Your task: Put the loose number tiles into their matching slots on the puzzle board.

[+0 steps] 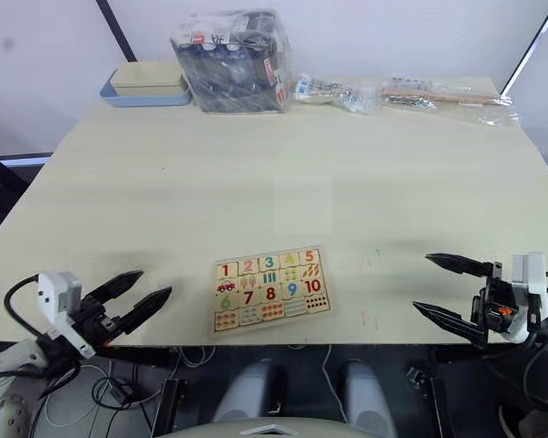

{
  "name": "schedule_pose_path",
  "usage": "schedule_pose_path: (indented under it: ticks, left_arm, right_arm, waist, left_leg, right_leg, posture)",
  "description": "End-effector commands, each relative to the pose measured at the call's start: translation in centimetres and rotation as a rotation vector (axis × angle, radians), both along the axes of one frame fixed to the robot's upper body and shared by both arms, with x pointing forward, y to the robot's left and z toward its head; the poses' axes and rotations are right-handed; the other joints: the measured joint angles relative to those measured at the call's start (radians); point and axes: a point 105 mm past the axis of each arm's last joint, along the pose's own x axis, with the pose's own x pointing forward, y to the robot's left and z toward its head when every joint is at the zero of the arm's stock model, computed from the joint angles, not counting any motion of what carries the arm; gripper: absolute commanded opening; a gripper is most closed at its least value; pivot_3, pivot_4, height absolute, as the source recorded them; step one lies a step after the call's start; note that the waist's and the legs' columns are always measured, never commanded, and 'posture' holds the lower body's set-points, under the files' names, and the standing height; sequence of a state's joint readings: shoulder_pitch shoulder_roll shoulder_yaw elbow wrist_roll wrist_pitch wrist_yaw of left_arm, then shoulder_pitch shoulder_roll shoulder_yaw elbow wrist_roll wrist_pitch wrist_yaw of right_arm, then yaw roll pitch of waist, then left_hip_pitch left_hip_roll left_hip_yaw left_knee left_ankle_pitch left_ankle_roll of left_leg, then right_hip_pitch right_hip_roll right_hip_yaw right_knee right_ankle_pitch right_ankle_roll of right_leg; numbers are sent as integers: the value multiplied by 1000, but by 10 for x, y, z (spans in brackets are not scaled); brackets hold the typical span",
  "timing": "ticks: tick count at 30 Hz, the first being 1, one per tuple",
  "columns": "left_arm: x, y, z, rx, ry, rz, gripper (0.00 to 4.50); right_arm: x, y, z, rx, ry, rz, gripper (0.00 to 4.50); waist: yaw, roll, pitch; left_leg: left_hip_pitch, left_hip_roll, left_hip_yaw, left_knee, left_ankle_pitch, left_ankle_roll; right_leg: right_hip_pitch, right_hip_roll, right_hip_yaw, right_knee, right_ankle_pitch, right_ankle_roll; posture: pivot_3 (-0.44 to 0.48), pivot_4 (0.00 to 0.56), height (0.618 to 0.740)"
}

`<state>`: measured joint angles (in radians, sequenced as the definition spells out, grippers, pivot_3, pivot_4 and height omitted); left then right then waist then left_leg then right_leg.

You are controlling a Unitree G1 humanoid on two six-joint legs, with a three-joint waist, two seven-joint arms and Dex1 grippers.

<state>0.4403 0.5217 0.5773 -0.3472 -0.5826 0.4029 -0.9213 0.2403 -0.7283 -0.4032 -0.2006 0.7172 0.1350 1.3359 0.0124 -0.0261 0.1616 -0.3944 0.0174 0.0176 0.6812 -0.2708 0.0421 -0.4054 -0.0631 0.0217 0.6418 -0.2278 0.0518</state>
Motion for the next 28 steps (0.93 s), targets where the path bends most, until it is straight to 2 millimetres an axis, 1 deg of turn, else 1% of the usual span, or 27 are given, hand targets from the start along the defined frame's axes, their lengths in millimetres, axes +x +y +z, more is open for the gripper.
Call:
schedule_pose_path:
  ticks: [1, 5, 13, 20, 28]
  left_arm:
    - [-9, 7, 6, 12, -39, 35, 4409]
    - [-9, 17, 1, 23, -49, 129, 4409]
    - [-8, 18, 0, 8, -67, 180, 4409]
    - [-5, 14, 0, -20, -72, 196, 4409]
    - [0, 5, 0, -33, -57, 177, 4409]
  right_arm:
    - [0, -15, 5, -38, -41, -41, 4500]
    - [2, -25, 2, -50, -38, -112, 4500]
    - [5, -38, 0, -76, -37, -223, 4500]
    - [2, -38, 0, -71, -18, -238, 4500]
    - [1, -36, -1, -62, -9, -239, 4500]
  waist:
    - [1, 0, 0]
    - [5, 0, 0]
    - [1, 1, -1]
    - [2, 0, -2]
    - [1, 1, -2]
  left_leg:
    - [0, 0, 0, 0, 0, 0]
    - [0, 0, 0, 0, 0, 0]
    - [0, 0, 1, 0, 0, 0]
    - [0, 0, 0, 0, 0, 0]
    - [0, 0, 0, 0, 0, 0]
  right_leg:
    - [0, 0, 0, 0, 0, 0]
    - [0, -1, -1, -1, 0, 0]
    - [0, 0, -1, -1, 0, 0]
    - [0, 0, -1, -1, 0, 0]
    - [0, 0, -1, -1, 0, 1]
  posture:
    - [0, 150, 740]
    - [0, 150, 740]
    - [0, 150, 740]
    - [0, 150, 740]
    - [0, 150, 740]
